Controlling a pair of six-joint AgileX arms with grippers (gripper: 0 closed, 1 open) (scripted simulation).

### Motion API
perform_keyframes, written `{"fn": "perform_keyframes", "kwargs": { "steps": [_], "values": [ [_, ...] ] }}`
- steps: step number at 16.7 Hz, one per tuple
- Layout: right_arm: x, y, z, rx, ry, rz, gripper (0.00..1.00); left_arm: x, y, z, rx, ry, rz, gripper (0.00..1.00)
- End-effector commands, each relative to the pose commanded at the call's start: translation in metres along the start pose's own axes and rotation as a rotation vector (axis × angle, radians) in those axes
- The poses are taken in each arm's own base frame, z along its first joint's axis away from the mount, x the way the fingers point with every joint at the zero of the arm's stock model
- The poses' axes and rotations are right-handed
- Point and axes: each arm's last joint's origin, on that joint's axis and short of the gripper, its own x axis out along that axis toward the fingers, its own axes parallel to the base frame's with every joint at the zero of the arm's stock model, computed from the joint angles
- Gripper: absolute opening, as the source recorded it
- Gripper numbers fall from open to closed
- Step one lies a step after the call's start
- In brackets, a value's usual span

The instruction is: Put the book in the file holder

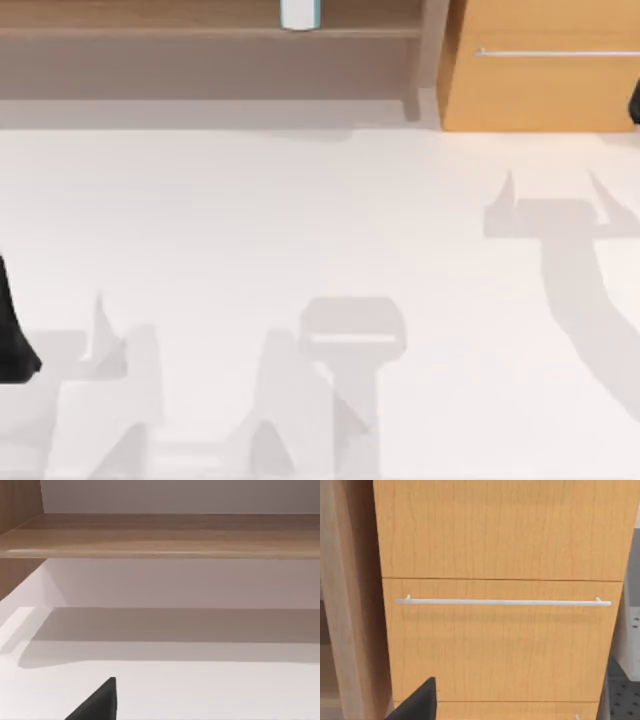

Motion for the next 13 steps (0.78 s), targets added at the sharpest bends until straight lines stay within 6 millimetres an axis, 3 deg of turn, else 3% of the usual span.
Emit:
{"fn": "perform_keyframes", "kwargs": {
  "steps": [3, 6, 10, 13],
  "values": [
    [0.062, 0.070, 0.008, -0.042, 0.045, 0.013, 1.00, 0.000, 0.000, 0.000, 0.000, 0.000, 0.000, 1.00],
    [0.111, 0.145, -0.004, -0.062, 0.048, 0.028, 1.00, 0.000, 0.000, 0.000, 0.000, 0.000, 0.000, 1.00],
    [0.153, 0.223, -0.029, -0.043, 0.012, 0.037, 1.00, 0.000, 0.000, 0.000, 0.000, 0.000, 0.000, 1.00],
    [0.181, 0.262, -0.061, -0.028, -0.002, 0.037, 1.00, 0.000, 0.000, 0.000, 0.000, 0.000, 0.000, 1.00]
  ]
}}
